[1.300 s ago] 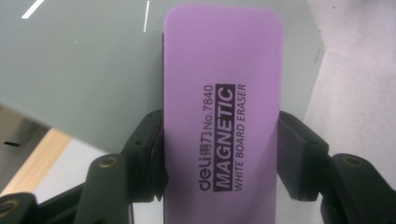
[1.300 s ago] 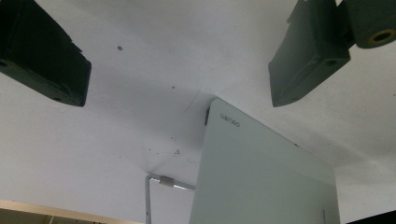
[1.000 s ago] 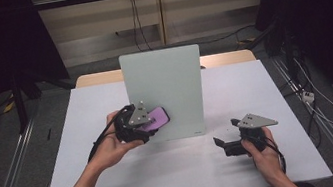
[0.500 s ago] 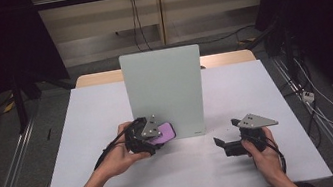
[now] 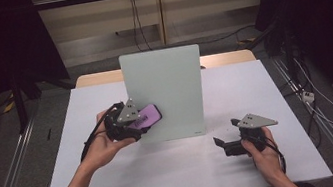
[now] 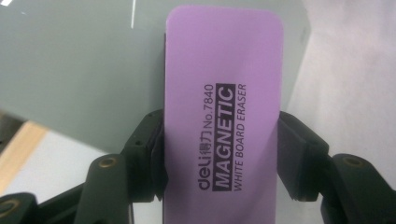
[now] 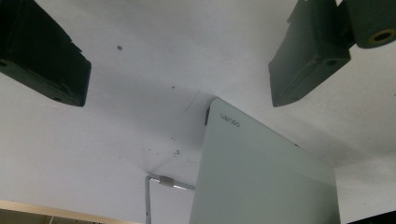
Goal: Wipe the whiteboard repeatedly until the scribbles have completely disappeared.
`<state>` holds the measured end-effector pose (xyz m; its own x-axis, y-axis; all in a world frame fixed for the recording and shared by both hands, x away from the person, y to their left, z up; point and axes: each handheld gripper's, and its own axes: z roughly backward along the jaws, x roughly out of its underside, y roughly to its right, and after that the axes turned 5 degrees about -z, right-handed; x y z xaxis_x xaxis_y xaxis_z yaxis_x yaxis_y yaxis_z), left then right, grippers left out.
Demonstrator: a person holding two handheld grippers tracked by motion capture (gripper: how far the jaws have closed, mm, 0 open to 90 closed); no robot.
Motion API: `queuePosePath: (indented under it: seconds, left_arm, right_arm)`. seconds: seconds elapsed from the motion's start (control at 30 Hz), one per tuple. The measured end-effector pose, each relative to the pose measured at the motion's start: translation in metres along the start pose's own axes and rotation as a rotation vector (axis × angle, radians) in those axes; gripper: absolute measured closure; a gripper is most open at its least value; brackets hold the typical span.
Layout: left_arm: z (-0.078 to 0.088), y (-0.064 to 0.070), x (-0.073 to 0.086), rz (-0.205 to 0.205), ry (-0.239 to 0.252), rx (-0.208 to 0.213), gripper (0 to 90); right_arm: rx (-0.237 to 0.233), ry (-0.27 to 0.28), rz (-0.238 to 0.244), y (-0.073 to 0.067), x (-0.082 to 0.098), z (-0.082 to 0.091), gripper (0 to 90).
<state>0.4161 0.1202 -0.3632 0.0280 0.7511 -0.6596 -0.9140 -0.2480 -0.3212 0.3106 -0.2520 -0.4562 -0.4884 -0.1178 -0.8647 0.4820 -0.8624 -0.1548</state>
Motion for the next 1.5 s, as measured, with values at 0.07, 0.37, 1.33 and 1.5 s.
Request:
queuePosePath:
  seconds: [0.07, 0.37, 1.33, 1.5]
  left_arm:
    - [0.007, -0.007, -0.002, 0.014, 0.021, -0.02, 40.9]
    - [0.021, -0.018, -0.003, 0.054, 0.063, -0.064, 41.0]
    - [-0.04, 0.032, -0.001, -0.073, -0.084, 0.102, 41.0]
    - [-0.049, 0.038, 0.002, -0.063, -0.103, 0.143, 41.1]
  right_arm:
    - [0.0, -0.001, 0.0, 0.0, 0.0, 0.0, 5.5]
    - [-0.001, 0.001, -0.002, 0.0, 0.0, 0.0, 5.5]
    - [-0.001, 0.001, -0.004, 0.0, 0.0, 0.0, 5.7]
    - [-0.006, 0.002, 0.001, -0.001, 0.0, 0.0, 5.7]
